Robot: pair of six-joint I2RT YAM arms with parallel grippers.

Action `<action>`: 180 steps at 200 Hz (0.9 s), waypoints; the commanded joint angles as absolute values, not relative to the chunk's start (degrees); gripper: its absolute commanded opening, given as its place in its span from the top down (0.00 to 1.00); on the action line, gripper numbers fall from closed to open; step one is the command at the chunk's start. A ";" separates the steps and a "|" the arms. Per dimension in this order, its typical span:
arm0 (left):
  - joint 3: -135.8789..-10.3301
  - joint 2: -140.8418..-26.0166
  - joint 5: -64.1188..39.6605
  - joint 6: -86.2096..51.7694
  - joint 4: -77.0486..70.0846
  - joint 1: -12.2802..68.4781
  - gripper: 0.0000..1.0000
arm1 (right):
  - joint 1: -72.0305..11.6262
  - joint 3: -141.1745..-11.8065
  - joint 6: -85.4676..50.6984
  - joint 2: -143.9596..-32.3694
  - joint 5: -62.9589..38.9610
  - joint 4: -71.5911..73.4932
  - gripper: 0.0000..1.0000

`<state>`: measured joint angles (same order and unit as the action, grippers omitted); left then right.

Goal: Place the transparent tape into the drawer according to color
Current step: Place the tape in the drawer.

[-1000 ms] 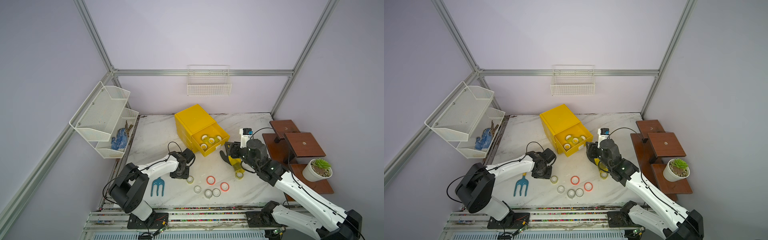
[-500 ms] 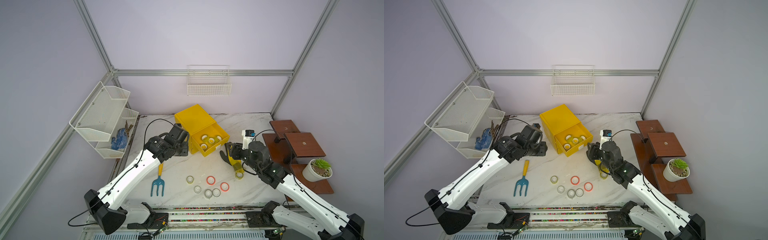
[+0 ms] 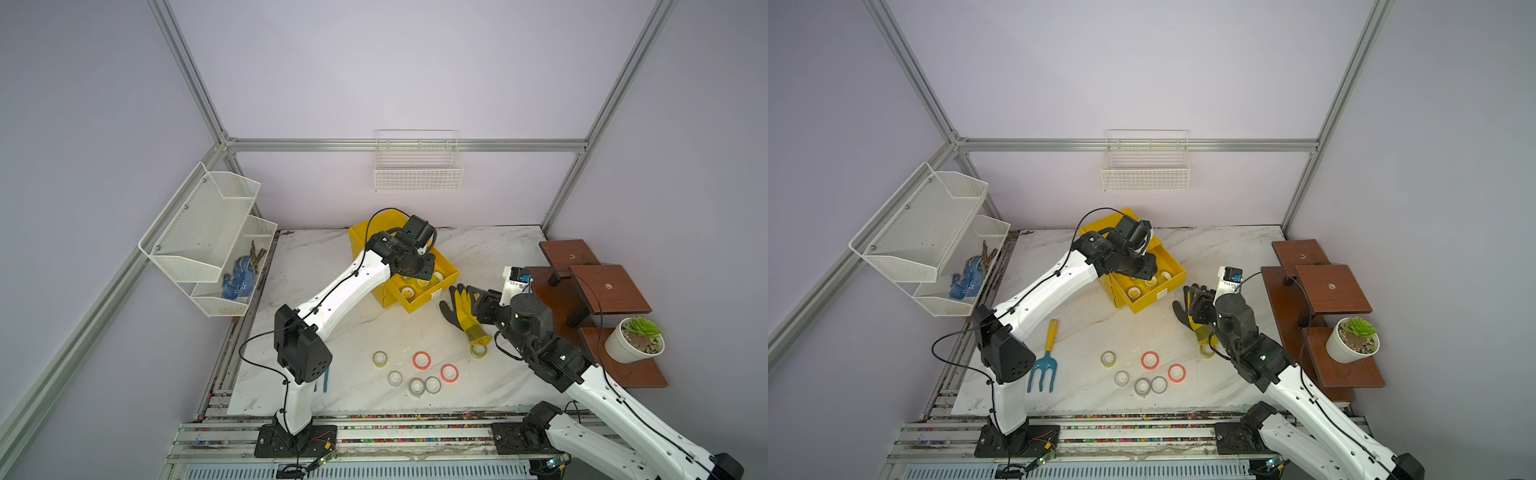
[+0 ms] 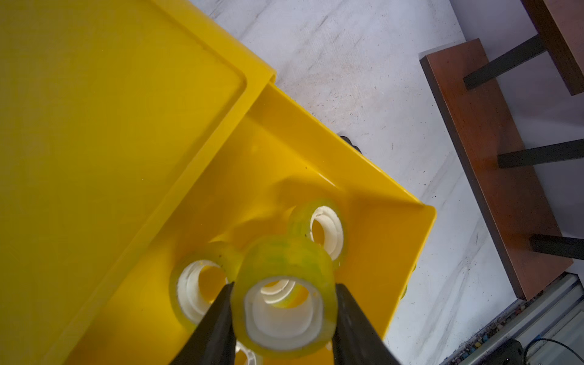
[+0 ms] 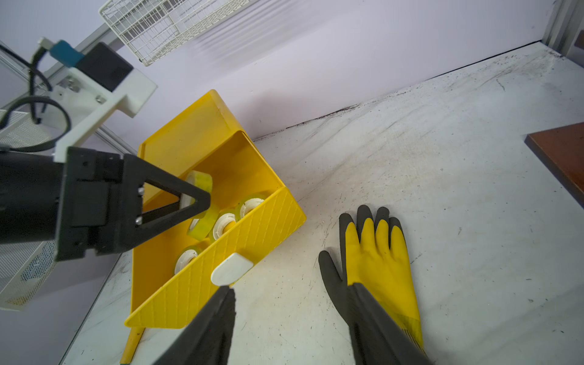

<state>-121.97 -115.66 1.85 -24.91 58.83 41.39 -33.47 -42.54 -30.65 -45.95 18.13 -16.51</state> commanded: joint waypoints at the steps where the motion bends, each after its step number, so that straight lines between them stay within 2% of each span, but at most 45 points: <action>1: -126.72 -117.41 -0.24 -23.38 58.65 41.37 0.57 | -33.16 -41.50 -31.21 -45.01 19.45 -17.17 0.39; 17: -127.99 -118.90 -0.20 -23.55 58.61 41.31 0.56 | -33.22 -41.11 -31.14 -44.87 19.38 -17.09 0.39; 26: -128.56 -119.65 -0.41 -23.64 58.50 41.31 0.52 | -33.21 -40.75 -31.10 -44.84 19.25 -16.96 0.39; 53: -128.73 -119.86 -2.15 -24.26 57.16 41.32 0.22 | -33.19 -39.90 -31.56 -44.59 18.43 -16.43 0.38; 85: -126.17 -115.27 -2.42 -24.51 54.23 41.57 0.10 | -33.17 -40.30 -32.31 -44.95 16.13 -17.76 0.36; 88: -125.93 -114.63 -2.24 -24.52 54.03 41.65 0.02 | -33.21 -40.34 -32.38 -44.97 15.66 -17.90 0.36; 90: -125.79 -114.20 -2.16 -24.52 53.87 41.70 0.00 | -33.18 -40.27 -32.46 -44.95 15.45 -18.03 0.36; 138: -116.63 -98.77 2.15 -24.26 50.67 42.45 0.00 | -33.20 -38.06 -34.67 -47.22 9.86 -22.47 0.38; 180: -94.26 -79.18 7.59 -23.08 44.89 42.45 0.00 | -33.35 -34.99 -33.65 -54.69 -1.36 -21.52 0.40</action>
